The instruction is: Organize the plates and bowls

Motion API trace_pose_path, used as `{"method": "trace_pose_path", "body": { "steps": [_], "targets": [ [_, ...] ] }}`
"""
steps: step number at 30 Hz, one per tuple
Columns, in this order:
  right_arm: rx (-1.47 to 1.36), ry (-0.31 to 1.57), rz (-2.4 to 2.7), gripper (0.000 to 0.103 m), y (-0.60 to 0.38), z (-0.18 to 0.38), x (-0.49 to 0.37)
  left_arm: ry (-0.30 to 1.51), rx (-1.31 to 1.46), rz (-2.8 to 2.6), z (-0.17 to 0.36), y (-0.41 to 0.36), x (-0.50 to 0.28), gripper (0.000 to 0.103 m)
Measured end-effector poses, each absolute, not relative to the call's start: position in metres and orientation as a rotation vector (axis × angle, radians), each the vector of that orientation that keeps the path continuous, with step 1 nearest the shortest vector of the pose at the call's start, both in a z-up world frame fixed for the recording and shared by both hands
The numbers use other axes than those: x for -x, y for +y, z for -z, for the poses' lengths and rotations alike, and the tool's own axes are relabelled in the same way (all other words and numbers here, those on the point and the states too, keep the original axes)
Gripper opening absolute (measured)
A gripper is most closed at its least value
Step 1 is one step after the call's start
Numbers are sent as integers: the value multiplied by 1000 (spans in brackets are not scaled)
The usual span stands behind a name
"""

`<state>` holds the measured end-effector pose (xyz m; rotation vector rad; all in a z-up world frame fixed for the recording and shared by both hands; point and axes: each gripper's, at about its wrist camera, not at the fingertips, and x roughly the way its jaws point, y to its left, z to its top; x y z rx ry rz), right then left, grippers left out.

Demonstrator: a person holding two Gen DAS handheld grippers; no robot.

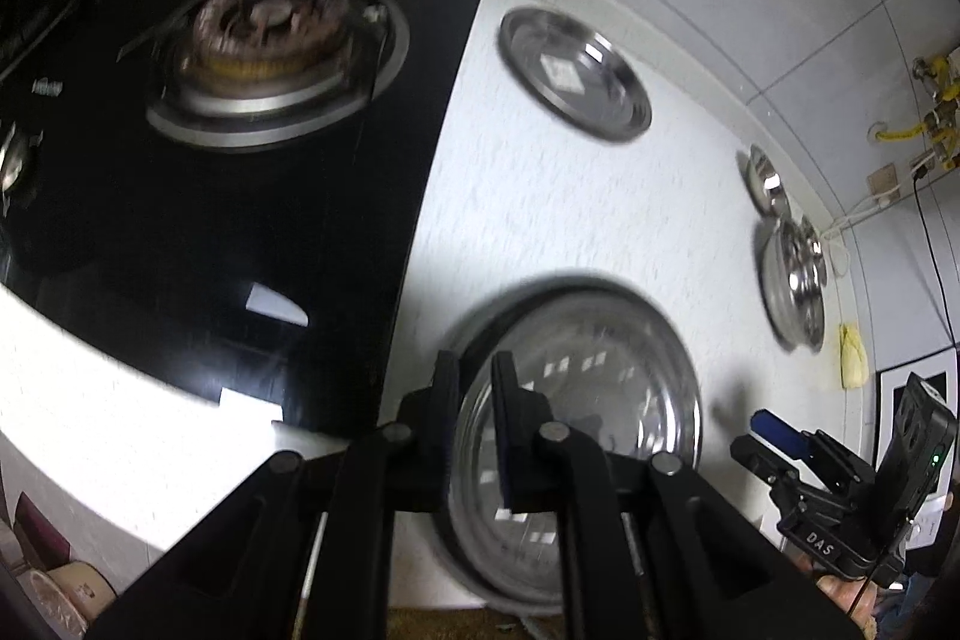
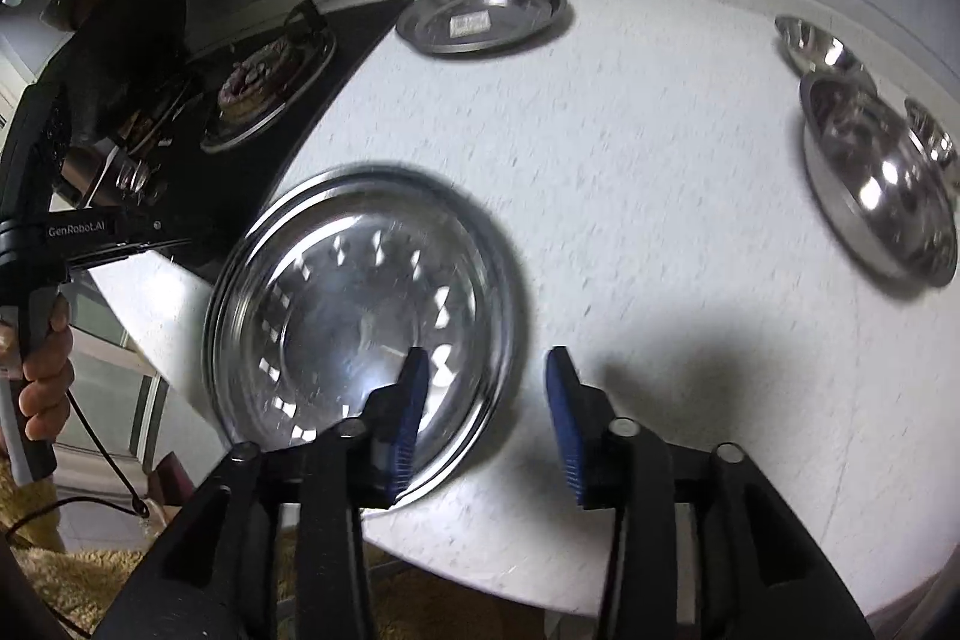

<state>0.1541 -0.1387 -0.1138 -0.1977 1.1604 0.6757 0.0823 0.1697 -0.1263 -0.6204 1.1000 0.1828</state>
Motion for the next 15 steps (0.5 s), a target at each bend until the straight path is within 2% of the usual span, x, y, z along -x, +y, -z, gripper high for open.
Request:
{"method": "trace_pose_path", "body": {
  "steps": [2,4,7,13,15],
  "targets": [
    [190,1146,-671,48,-140,111,-169,1095,623,-171,123,172,-97,15],
    [184,1130,-670,55,-142,109,-187,1105,625,-160,123,174,-117,32],
    [172,1124,-660,60,-139,110,-224,1117,635,-153,125,178,-150,41],
    [133,1128,-684,65,-113,114,-289,1136,614,-170,133,196,-224,48],
    [118,1132,-699,71,-100,118,-311,1145,614,-198,139,206,-250,49]
  ]
}}
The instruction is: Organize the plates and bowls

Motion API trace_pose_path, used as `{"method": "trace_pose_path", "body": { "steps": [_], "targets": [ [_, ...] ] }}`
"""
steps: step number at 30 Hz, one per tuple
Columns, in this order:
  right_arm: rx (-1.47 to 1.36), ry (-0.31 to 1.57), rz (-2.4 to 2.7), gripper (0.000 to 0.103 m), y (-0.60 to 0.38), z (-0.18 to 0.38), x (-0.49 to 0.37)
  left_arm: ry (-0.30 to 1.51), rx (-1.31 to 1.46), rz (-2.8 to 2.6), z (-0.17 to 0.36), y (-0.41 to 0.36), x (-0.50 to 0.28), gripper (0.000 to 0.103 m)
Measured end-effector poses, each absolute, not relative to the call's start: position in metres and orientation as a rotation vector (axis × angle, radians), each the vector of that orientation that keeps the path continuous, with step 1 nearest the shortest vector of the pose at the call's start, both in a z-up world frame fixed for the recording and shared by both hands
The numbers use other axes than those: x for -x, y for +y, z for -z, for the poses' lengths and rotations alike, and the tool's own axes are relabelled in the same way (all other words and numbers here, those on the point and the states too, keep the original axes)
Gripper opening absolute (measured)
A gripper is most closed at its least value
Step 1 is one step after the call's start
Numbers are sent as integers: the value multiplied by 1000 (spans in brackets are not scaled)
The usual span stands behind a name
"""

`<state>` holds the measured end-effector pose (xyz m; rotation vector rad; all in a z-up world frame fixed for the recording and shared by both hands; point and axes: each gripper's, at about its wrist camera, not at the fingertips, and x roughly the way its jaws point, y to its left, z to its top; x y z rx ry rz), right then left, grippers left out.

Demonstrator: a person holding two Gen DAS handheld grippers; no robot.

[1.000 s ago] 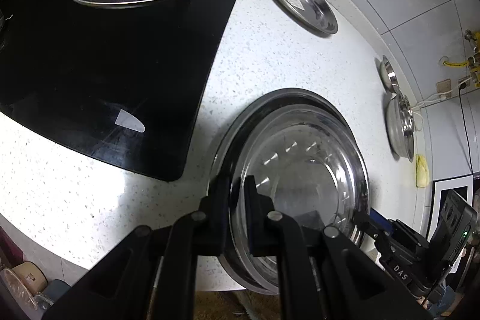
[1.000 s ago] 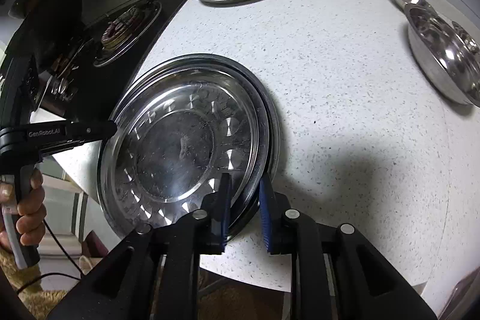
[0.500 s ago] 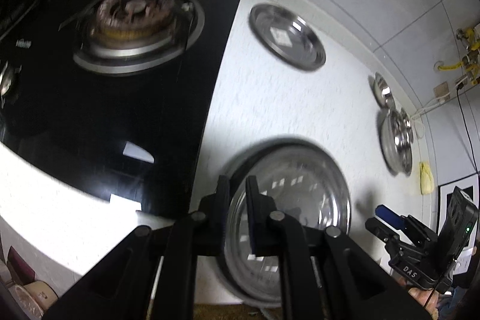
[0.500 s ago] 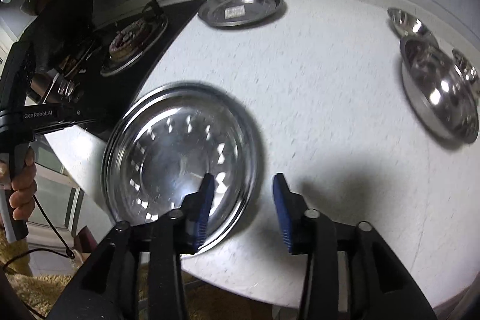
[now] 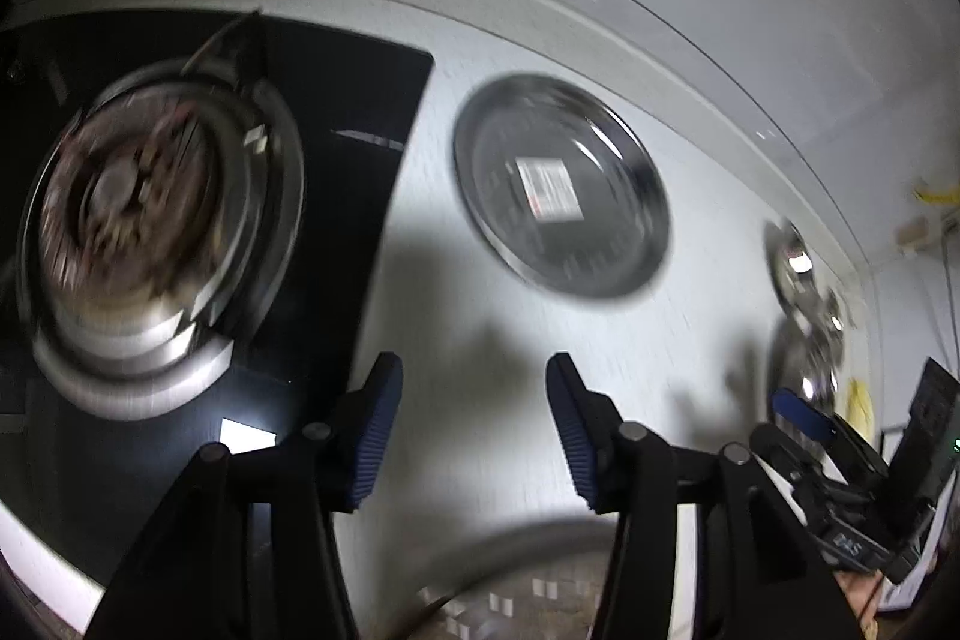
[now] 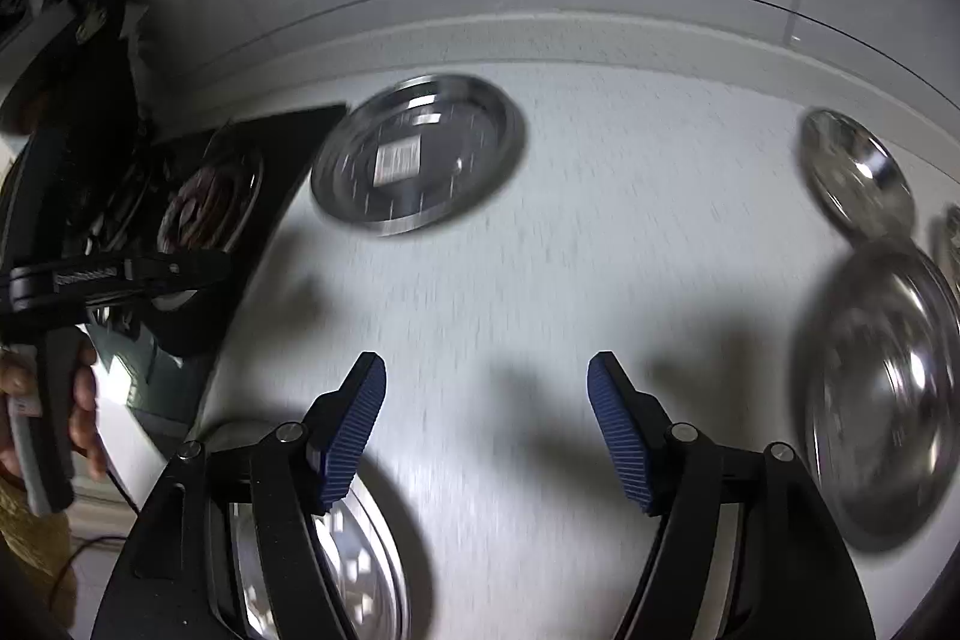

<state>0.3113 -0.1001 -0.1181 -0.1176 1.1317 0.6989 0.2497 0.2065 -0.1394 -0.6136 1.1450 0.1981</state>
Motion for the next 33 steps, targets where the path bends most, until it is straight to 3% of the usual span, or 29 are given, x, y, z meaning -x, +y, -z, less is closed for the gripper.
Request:
{"method": "trace_pose_path", "body": {
  "steps": [8,18,20,21,25,33],
  "targets": [
    [50,1185,-750,72,-54,147,-385,1141,651,-252,168,244,-320,49],
    [28,1216,-741,71,-34,171,-423,1155,655,-193,184,248,-348,49],
    [42,1202,-735,64,-34,171,-422,1149,652,-180,185,247,-351,48],
    [50,1201,-733,55,-33,172,-422,1148,653,-179,185,247,-351,47],
    [90,1193,-736,13,-30,173,-421,1147,614,-212,187,244,-353,10],
    [74,1141,-716,12,-49,144,-403,1122,569,-193,159,231,-331,9]
  ]
}}
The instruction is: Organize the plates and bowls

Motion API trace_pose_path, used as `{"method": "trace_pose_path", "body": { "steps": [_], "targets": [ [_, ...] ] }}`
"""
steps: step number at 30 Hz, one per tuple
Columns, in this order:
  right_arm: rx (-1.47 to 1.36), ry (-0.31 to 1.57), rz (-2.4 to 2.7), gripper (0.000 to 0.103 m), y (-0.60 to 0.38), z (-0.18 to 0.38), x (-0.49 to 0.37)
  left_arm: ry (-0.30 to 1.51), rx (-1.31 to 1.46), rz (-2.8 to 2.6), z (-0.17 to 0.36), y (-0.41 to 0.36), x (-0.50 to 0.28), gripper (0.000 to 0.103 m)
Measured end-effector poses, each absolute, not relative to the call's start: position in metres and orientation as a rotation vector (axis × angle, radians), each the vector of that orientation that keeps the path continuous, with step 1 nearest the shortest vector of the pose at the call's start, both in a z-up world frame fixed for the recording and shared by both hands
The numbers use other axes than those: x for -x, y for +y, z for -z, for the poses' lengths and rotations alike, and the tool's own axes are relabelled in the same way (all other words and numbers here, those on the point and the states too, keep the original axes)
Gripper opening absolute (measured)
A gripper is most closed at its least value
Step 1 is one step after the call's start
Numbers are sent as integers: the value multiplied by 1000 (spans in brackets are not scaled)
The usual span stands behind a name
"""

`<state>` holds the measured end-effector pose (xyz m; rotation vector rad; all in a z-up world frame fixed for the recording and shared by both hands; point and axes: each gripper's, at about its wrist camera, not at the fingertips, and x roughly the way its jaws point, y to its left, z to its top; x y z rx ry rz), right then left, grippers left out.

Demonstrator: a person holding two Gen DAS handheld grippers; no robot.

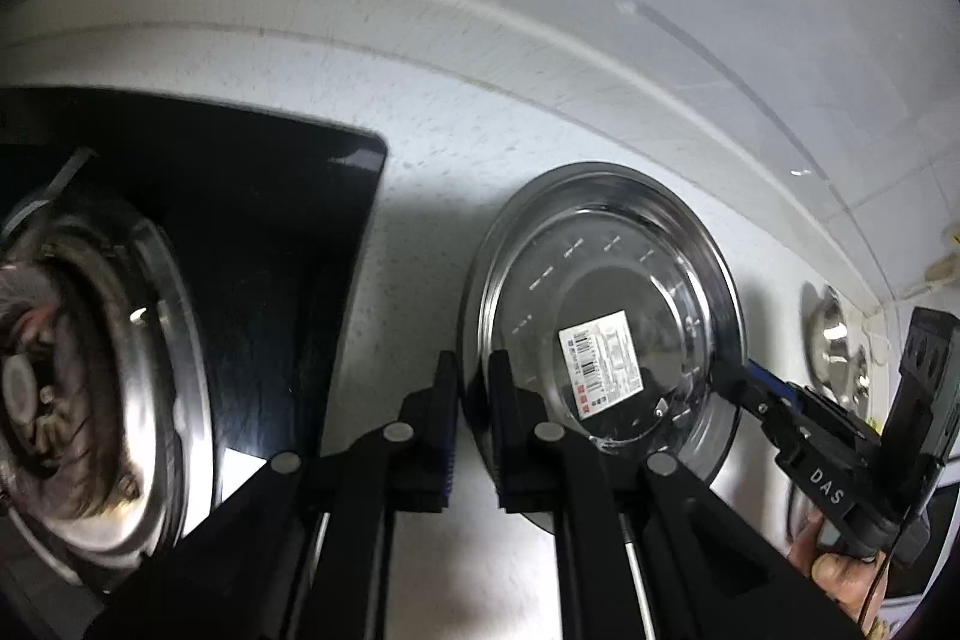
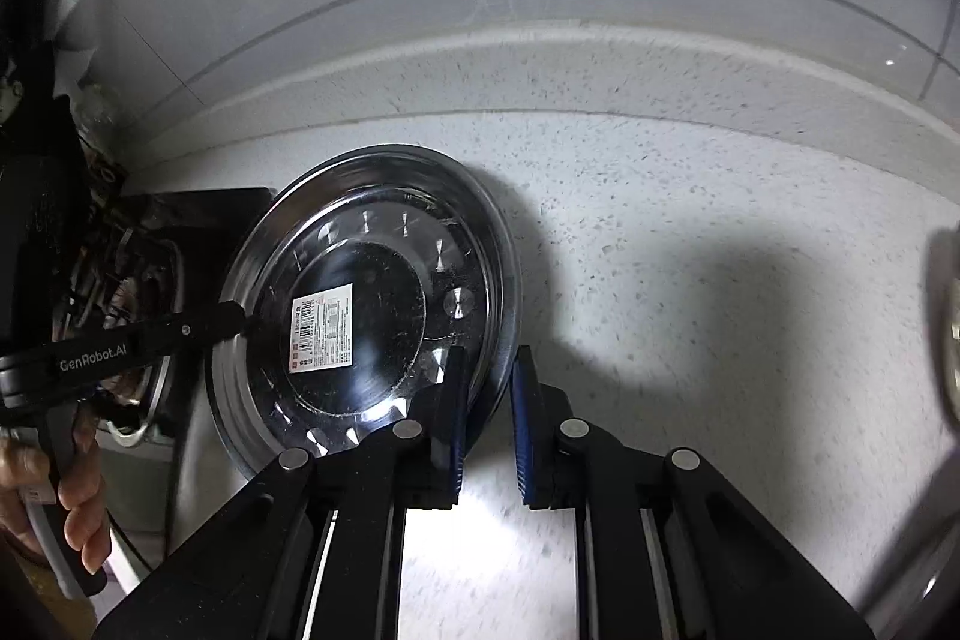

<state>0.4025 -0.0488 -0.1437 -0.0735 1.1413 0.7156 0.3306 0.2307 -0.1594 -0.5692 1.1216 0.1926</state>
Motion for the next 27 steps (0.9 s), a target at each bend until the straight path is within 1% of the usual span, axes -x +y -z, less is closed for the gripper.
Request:
{"method": "trace_pose_path", "body": {
  "steps": [3,7,13,18,22,27],
  "targets": [
    [64,1109,-735,12,-67,117,-380,1083,527,-161,129,213,-310,9],
    [50,1079,-747,12,-92,85,-334,1056,491,-105,99,192,-261,10],
    [54,1064,-758,12,-124,61,-246,1077,474,-48,86,164,-178,11],
    [56,1111,-740,12,-128,71,-184,1112,448,-14,97,153,-116,11],
    [61,1154,-718,12,-124,86,-156,1152,428,3,114,139,-74,11],
    [20,1219,-686,13,-132,116,-122,1178,416,23,134,128,-48,10]
  ]
}}
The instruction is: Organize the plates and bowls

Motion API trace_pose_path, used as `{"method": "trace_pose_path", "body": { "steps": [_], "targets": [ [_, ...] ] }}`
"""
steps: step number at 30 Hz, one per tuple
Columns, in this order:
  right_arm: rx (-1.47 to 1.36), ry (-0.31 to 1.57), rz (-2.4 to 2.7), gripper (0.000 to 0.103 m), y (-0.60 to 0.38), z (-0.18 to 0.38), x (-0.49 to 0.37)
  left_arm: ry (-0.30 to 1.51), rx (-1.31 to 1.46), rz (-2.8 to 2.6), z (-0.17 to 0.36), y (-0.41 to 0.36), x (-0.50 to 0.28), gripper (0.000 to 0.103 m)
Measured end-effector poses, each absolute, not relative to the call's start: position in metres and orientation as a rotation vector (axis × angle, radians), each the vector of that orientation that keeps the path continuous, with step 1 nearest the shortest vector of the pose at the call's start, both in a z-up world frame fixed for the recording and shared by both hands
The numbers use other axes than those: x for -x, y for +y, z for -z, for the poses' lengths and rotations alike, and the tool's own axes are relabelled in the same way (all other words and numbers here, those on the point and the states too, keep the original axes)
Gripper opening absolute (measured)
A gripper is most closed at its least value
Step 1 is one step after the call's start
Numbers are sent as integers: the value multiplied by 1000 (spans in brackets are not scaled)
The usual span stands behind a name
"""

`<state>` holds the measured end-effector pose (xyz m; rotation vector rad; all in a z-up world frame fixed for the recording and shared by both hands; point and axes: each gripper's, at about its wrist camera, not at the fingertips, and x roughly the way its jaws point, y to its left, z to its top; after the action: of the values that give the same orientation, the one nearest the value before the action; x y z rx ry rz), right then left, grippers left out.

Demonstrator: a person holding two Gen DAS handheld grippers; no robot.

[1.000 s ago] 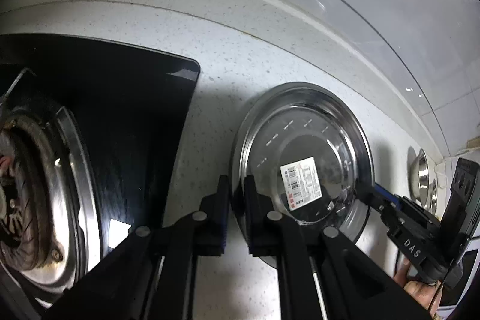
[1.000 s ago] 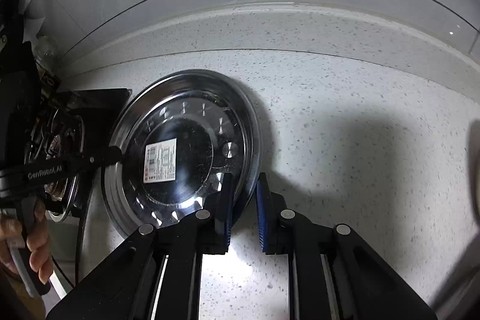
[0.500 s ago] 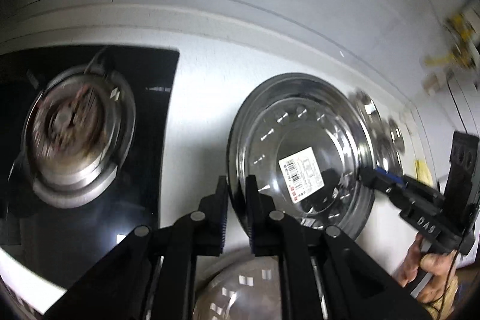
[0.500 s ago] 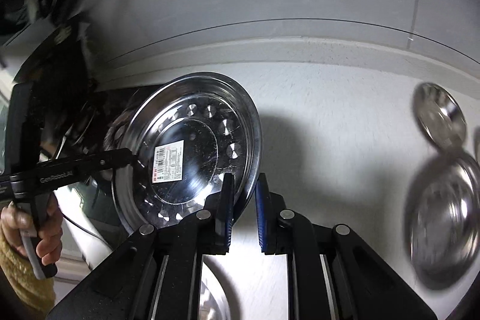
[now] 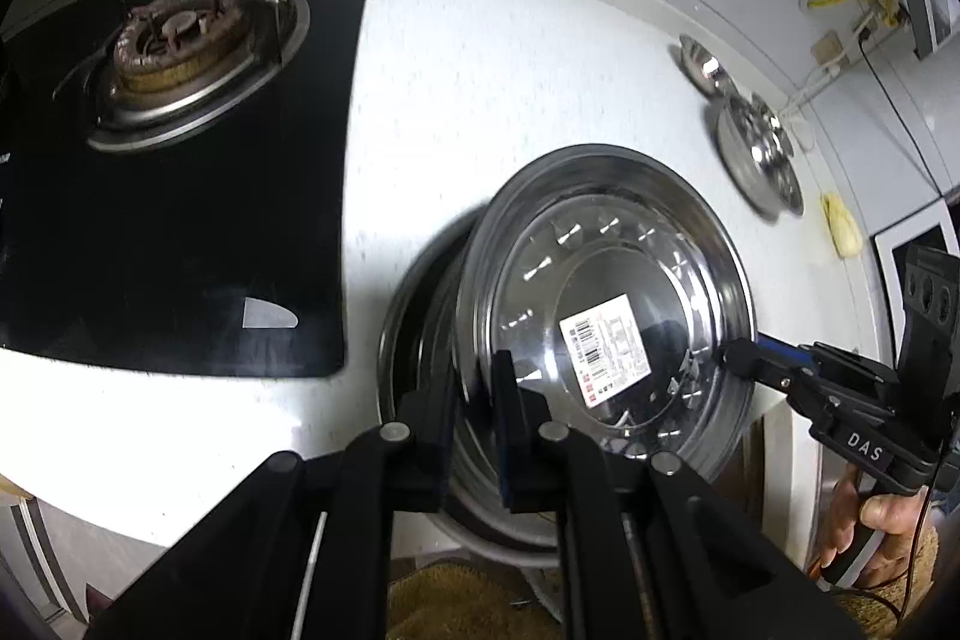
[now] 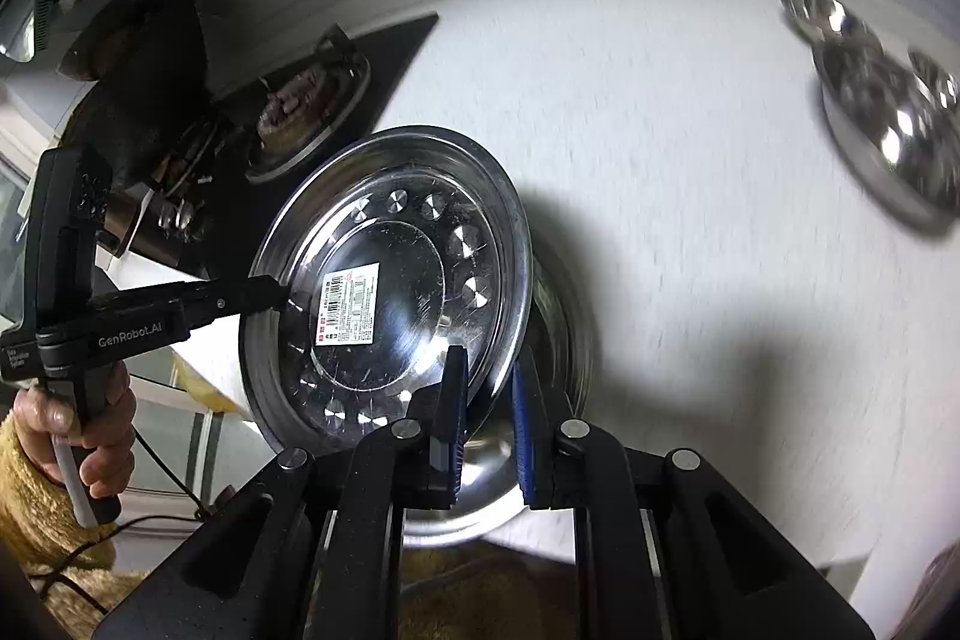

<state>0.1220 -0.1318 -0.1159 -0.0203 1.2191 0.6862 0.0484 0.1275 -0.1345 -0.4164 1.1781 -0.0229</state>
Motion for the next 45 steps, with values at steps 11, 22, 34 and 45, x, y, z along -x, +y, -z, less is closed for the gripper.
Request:
{"method": "trace_pose_path", "body": {
  "steps": [11,22,34,45],
  "targets": [
    [36,1261,-646,13,-130,143,-105,1224,387,18,156,119,-36,11],
    [75,1253,-640,15,-130,145,-107,1211,311,-40,154,114,-40,11],
    [58,1197,-613,45,-161,132,-115,1116,337,-70,132,112,-43,13],
    [2,1124,-522,82,-274,96,-173,1098,491,69,93,5,-97,58]
  ]
}}
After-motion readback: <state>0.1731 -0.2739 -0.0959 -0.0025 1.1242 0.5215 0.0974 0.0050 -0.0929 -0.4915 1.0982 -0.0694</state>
